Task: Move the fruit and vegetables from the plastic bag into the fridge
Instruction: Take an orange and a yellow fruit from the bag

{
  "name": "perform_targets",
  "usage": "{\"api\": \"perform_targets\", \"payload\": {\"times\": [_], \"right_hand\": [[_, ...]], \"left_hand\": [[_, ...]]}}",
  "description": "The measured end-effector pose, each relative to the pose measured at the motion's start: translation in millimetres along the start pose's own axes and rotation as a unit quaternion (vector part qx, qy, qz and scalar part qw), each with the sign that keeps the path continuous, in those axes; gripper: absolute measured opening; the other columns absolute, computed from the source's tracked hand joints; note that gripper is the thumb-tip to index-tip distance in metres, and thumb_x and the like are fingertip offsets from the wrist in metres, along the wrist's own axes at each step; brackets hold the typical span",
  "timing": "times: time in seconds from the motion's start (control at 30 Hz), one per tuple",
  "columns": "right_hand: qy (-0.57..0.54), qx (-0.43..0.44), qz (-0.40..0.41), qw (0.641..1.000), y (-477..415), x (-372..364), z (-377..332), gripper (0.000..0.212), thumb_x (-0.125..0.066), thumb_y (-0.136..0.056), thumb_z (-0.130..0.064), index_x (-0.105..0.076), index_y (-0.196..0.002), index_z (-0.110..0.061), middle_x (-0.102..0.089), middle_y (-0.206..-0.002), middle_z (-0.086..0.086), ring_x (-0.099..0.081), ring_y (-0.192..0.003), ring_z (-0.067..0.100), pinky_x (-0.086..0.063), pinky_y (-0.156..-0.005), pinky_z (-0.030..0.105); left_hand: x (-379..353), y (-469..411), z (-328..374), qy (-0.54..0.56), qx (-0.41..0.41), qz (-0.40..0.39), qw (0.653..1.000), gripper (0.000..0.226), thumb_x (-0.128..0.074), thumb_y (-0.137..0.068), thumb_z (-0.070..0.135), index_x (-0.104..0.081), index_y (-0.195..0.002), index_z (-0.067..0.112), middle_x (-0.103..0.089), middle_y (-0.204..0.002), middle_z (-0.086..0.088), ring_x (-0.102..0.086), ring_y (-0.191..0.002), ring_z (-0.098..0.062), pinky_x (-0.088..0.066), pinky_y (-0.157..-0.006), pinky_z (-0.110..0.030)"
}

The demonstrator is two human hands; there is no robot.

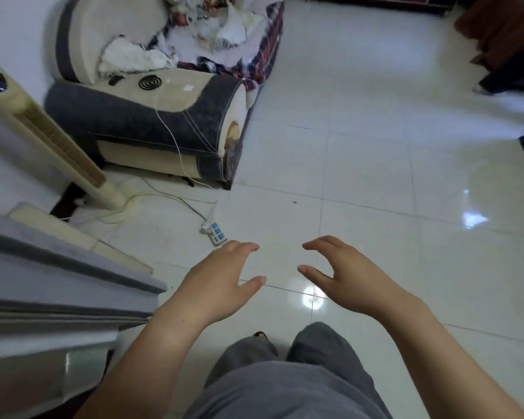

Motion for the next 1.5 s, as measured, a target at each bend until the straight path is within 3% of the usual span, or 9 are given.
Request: {"api": "perform_targets", "payload": {"times": [0.13, 0.33, 0.5, 0.7, 0.8, 1.07, 1.3, 1.5], "right_hand": [[0.016, 0.107, -0.062, 0.992, -92, 5, -22, 0.05, -0.045, -0.09, -0.051, -0.044, -0.133, -0.025, -0.044, -0.136, -0.008, -0.047, -0.118, 0.011, -0.039, -0.098, 0.025], [0.058, 0.243, -0.125, 0.96, -238, 40, -43, 0.049, -0.045, -0.09, -0.053, -0.046, -0.131, -0.025, -0.048, -0.132, -0.008, -0.05, -0.116, 0.011, -0.042, -0.097, 0.028], [0.106, 0.285, -0.17, 0.937, -344, 94, -42, 0.049, -0.045, -0.09, -0.051, -0.045, -0.132, -0.024, -0.048, -0.134, -0.006, -0.048, -0.116, 0.01, -0.039, -0.096, 0.022], [0.121, 0.346, -0.205, 0.907, -435, 104, -74, 0.046, -0.047, -0.091, -0.048, -0.047, -0.13, -0.024, -0.05, -0.132, -0.005, -0.049, -0.116, 0.011, -0.037, -0.095, 0.021], [0.11, 0.379, -0.237, 0.888, -464, 89, -110, 0.044, -0.048, -0.091, -0.046, -0.047, -0.13, -0.025, -0.049, -0.13, -0.007, -0.048, -0.115, 0.007, -0.034, -0.088, 0.014], [0.159, 0.462, -0.3, 0.819, -516, 21, -242, 0.045, -0.046, -0.09, -0.051, -0.044, -0.131, -0.031, -0.046, -0.136, -0.011, -0.048, -0.115, 0.007, -0.037, -0.091, 0.018], [0.184, 0.475, -0.307, 0.804, -568, -55, -371, 0.046, -0.046, -0.09, -0.051, -0.042, -0.132, -0.032, -0.044, -0.136, -0.011, -0.043, -0.119, 0.005, -0.032, -0.094, 0.018], [0.198, 0.529, -0.353, 0.746, -585, -129, -474, 0.044, -0.049, -0.091, -0.046, -0.046, -0.131, -0.026, -0.047, -0.134, -0.006, -0.047, -0.116, 0.008, -0.034, -0.091, 0.017]], "left_hand": [[35, -28, -49, 0.0, 0.106, 0.046, 0.993, 0.058, -0.049, -0.087, 0.049, -0.031, -0.139, 0.03, -0.037, -0.143, 0.007, -0.041, -0.125, -0.013, -0.039, -0.102, -0.035], [75, -92, -80, 0.052, 0.231, 0.118, 0.964, 0.055, -0.05, -0.089, 0.045, -0.033, -0.139, 0.028, -0.038, -0.142, 0.008, -0.046, -0.119, -0.012, -0.04, -0.097, -0.028], [117, -167, -81, 0.114, 0.282, 0.128, 0.944, 0.055, -0.05, -0.089, 0.045, -0.034, -0.138, 0.028, -0.04, -0.14, 0.006, -0.045, -0.121, -0.011, -0.042, -0.098, -0.033], [164, -219, -109, 0.159, 0.337, 0.205, 0.905, 0.055, -0.051, -0.09, 0.041, -0.033, -0.139, 0.025, -0.038, -0.142, 0.003, -0.043, -0.123, -0.014, -0.039, -0.098, -0.029], [175, -214, -139, 0.179, 0.38, 0.221, 0.88, 0.056, -0.05, -0.09, 0.042, -0.032, -0.14, 0.025, -0.037, -0.143, 0.004, -0.04, -0.126, -0.014, -0.036, -0.102, -0.029], [193, -161, -254, 0.243, 0.483, 0.279, 0.794, 0.059, -0.053, -0.089, 0.043, -0.032, -0.14, 0.025, -0.036, -0.145, 0.002, -0.039, -0.128, -0.014, -0.032, -0.103, -0.027], [240, -143, -396, 0.264, 0.491, 0.264, 0.787, 0.058, -0.052, -0.089, 0.043, -0.032, -0.14, 0.025, -0.036, -0.146, 0.002, -0.037, -0.131, -0.016, -0.032, -0.104, -0.031], [264, -73, -475, 0.232, 0.541, 0.282, 0.758, 0.054, -0.052, -0.089, 0.039, -0.036, -0.137, 0.021, -0.042, -0.14, -0.002, -0.042, -0.126, -0.019, -0.039, -0.101, -0.034]]}}
Point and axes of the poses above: each hand's wrist, its own y-axis away from the middle knuckle, its own x-axis out of the back of the hand, z = x × y, the point moved 2 cm from there along -y, towards the middle knuckle
